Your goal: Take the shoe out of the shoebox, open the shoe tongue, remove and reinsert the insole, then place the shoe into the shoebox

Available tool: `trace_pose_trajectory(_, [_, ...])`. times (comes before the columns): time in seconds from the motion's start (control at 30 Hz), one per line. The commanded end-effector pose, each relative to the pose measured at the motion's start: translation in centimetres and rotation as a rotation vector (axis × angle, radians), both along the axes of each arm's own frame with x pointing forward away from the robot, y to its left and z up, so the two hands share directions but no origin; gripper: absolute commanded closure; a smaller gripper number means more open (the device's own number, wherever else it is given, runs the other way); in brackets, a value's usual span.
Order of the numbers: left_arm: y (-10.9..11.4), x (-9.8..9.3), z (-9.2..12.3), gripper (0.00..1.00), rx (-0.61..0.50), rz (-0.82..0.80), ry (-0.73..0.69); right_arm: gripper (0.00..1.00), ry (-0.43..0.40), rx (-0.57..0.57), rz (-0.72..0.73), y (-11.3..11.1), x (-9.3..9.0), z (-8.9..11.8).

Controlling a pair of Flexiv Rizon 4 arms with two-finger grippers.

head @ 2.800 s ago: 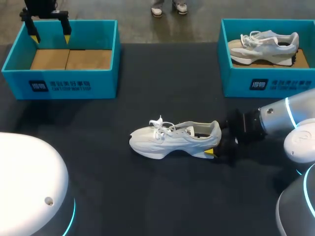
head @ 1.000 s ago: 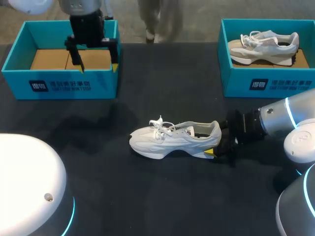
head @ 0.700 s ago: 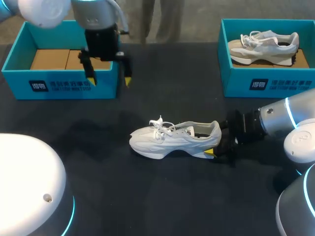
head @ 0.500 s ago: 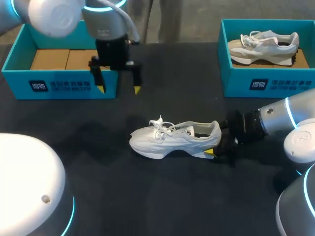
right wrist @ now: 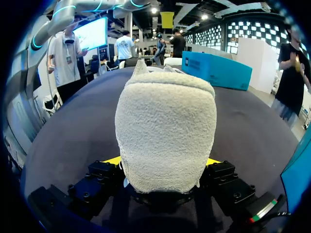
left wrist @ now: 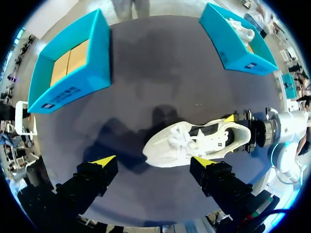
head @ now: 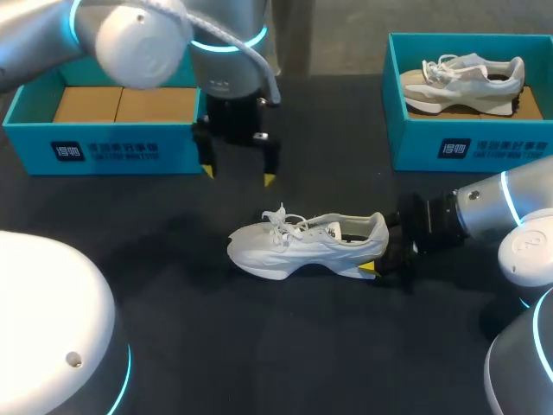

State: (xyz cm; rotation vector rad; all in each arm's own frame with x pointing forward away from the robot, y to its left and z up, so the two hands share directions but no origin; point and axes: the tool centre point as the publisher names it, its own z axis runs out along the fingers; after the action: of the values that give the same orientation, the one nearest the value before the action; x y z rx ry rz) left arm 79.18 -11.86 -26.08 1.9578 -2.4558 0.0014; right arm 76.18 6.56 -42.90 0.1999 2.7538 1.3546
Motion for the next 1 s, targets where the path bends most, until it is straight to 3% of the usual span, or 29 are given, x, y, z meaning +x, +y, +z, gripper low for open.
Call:
trace_pose_trajectory(0.03, [-2.4, 0.3, -1.5, 0.00, 0.014, -0.023, 0.004, 1.00, 0.001, -0.007, -0.003, 0.3, 0.0, -0.6])
trace_pose_trajectory(1.0, [-11.9, 0.0, -6.1, 0.00, 0.040, -0.299, -0.017, 1.00, 0.001, -0.007, -0.003, 0.3, 0.0, -0.6])
